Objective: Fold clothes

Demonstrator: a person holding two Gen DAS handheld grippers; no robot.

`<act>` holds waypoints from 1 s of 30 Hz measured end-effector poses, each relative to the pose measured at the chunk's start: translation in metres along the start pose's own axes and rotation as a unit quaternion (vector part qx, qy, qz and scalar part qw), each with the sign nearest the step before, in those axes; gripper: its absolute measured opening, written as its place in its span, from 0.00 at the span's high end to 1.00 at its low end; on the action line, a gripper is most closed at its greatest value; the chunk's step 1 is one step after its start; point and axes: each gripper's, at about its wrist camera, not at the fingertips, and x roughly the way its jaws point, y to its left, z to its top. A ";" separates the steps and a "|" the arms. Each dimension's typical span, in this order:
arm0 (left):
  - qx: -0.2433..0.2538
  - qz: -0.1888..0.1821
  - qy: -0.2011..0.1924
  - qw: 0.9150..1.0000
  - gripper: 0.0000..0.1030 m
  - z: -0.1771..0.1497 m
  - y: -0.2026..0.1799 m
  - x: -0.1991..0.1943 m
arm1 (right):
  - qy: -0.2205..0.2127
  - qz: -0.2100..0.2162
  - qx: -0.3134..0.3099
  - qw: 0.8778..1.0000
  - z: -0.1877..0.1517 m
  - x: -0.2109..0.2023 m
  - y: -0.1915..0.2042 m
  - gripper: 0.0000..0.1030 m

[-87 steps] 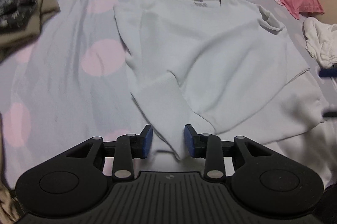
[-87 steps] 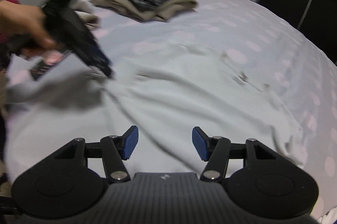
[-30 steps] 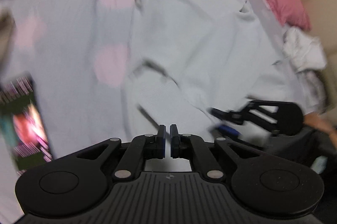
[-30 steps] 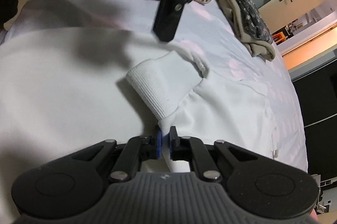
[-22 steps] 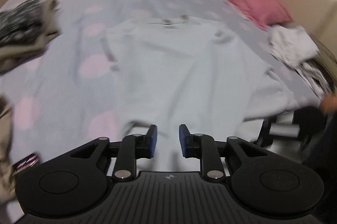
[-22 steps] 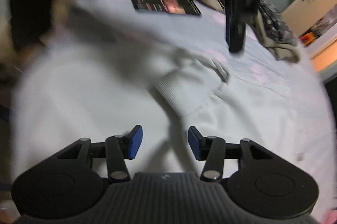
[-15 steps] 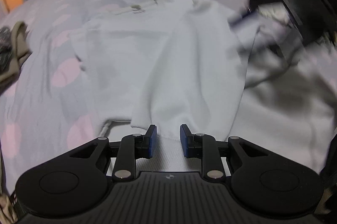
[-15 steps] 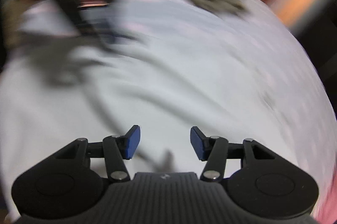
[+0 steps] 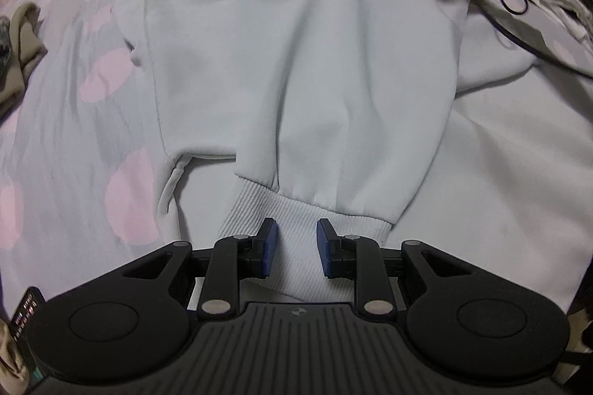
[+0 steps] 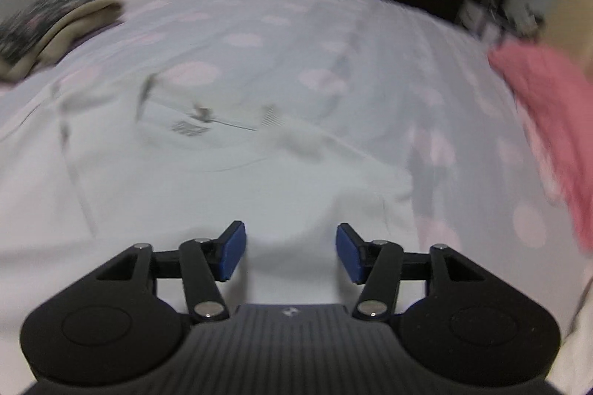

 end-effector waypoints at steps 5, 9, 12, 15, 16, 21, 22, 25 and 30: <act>0.006 -0.001 -0.005 1.000 0.78 -0.003 -0.002 -0.003 | 0.014 0.018 0.006 1.000 -0.005 0.007 -0.001 0.35; 0.006 -0.007 -0.011 1.000 0.78 -0.004 -0.001 -0.004 | -0.022 0.014 0.009 1.000 -0.002 -0.019 -0.009 0.34; 0.006 -0.011 -0.015 1.000 0.78 -0.005 0.000 -0.004 | -0.004 0.004 0.008 1.000 -0.023 -0.034 -0.023 0.34; 0.006 -0.009 -0.017 1.000 0.78 -0.007 -0.001 -0.005 | 0.063 0.003 0.002 0.998 -0.057 -0.033 -0.032 0.34; 0.003 -0.010 -0.017 1.000 0.78 -0.008 -0.001 -0.005 | 0.053 0.005 0.000 0.999 -0.064 -0.042 -0.032 0.34; 0.000 -0.013 -0.018 1.000 0.78 -0.008 0.001 -0.003 | 0.039 0.013 0.017 0.999 -0.075 -0.081 -0.035 0.34; 0.000 -0.013 -0.018 1.000 0.78 -0.008 0.002 -0.004 | 0.056 0.018 0.023 0.998 -0.080 -0.083 -0.037 0.34; -0.006 -0.012 -0.016 1.000 0.78 -0.007 0.003 -0.004 | 0.109 0.031 -0.003 0.994 -0.099 -0.092 -0.036 0.34; 0.016 0.003 0.000 1.000 0.78 -0.006 -0.004 -0.011 | 0.085 0.039 -0.002 0.996 -0.105 -0.138 -0.052 0.33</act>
